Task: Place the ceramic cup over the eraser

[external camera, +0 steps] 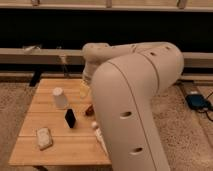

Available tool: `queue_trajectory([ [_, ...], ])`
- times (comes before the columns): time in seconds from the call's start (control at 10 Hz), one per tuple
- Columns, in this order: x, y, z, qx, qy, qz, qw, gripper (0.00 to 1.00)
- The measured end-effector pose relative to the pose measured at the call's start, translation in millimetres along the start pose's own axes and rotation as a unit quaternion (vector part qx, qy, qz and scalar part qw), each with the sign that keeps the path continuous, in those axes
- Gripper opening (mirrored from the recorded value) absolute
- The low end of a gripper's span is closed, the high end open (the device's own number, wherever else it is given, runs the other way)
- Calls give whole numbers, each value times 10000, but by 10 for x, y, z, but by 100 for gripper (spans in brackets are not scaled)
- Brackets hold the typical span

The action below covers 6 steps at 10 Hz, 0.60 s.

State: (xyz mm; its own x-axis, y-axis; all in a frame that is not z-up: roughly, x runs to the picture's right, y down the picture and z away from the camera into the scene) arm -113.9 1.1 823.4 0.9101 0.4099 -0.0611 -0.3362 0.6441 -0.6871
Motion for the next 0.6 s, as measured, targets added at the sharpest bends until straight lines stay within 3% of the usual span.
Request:
queue_trajectory([
  [0.3, -358, 19, 108, 127, 149, -434, 9989, 77],
  [0.6, -683, 81, 309, 135, 253, -807, 9963, 77],
])
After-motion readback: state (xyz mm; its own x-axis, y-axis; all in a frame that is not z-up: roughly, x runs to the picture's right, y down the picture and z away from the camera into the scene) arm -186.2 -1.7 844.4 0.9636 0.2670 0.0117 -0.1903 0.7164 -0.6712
